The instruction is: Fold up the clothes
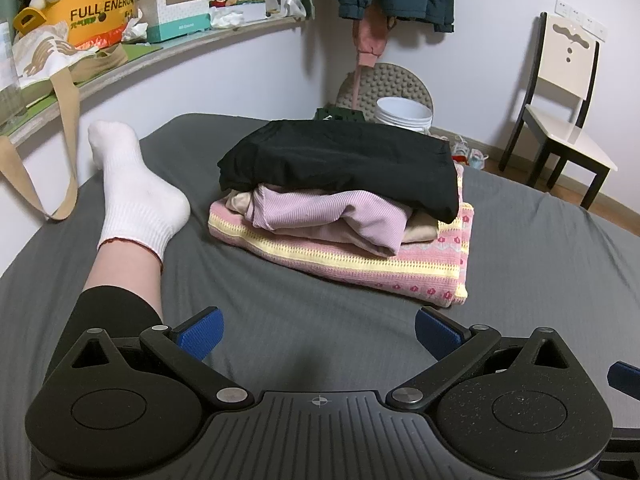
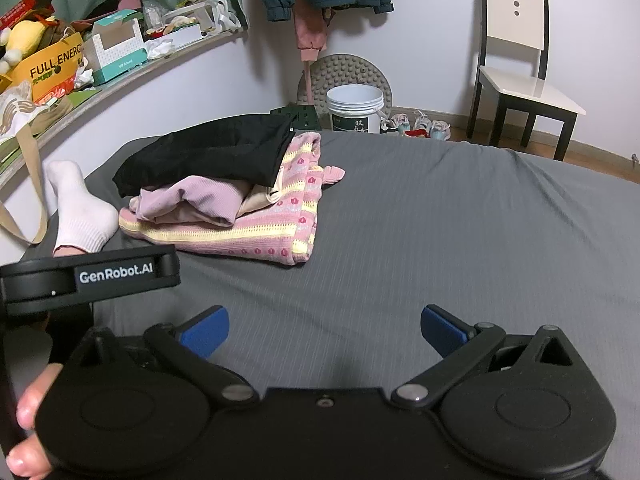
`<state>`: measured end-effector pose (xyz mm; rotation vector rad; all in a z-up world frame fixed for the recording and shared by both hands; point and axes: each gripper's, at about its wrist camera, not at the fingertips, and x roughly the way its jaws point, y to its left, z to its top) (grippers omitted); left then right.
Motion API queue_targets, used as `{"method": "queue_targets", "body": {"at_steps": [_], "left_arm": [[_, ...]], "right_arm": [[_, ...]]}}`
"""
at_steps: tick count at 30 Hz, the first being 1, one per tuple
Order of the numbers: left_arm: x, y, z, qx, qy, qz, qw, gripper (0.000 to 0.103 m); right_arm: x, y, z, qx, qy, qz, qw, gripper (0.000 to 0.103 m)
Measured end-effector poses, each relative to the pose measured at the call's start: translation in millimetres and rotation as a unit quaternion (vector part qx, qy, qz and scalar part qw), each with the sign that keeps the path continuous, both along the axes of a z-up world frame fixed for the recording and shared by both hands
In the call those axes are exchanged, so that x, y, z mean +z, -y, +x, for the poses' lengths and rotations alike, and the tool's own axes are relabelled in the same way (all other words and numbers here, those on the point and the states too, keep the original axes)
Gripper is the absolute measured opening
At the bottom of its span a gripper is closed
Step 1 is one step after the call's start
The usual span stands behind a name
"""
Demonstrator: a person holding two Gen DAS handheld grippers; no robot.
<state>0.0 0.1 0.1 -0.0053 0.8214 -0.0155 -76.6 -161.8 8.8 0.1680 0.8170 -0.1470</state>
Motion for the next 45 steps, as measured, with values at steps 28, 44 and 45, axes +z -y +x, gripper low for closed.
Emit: {"method": "queue_targets", "body": {"at_steps": [28,44,45], "left_arm": [[27,22,-20,-0.008,0.031,0.026,0.9991,0.102],[203,19,-160,0.001,0.087,0.001,0.9962,0.102],[213,17,-169,0.003,0.087,0.006,0.9962,0.102]], "right_arm": [[12,20,-27,0.013,0.008,0.019,1.0,0.103],[133,33,-122,0.041,0.087,0.021,0.995,0.103],[143,31,-129,0.049,0.089,0.017,0.995,0.103]]}}
